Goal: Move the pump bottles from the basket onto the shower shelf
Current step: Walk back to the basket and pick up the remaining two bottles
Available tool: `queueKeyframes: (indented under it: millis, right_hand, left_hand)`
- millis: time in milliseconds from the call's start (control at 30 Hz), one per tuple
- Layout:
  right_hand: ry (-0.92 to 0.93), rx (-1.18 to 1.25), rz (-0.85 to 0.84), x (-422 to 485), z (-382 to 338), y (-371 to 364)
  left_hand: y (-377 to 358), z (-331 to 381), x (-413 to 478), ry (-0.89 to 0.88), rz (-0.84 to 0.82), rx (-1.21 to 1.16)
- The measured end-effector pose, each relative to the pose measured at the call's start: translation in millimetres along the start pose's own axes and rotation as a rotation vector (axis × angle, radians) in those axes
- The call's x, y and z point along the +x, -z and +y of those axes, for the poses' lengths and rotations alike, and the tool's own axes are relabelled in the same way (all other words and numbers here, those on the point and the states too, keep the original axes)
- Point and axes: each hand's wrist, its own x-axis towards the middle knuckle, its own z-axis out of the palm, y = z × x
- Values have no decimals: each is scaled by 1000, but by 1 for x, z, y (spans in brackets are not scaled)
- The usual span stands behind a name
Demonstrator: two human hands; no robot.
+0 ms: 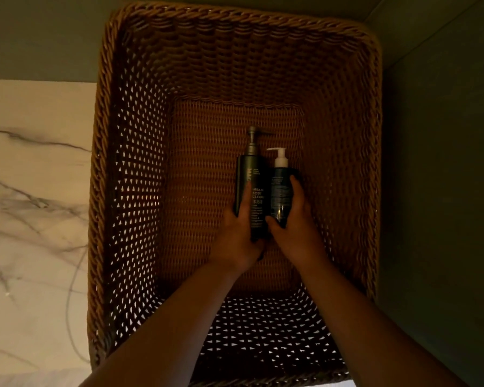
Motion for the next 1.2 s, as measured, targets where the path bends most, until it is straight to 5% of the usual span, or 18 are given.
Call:
queueKeyframes:
  millis: [433,800,1200]
  right_hand:
    - [-2,169,-90,-54,-53,30]
    - [299,225,-78,-127,-184,87]
    - [411,328,-17,-243,-274,98]
  left_hand:
    - [35,29,-60,73,-72,-301]
    - [137,109,-162,-220,91,-344]
    - [216,157,-285,-417,123,-384]
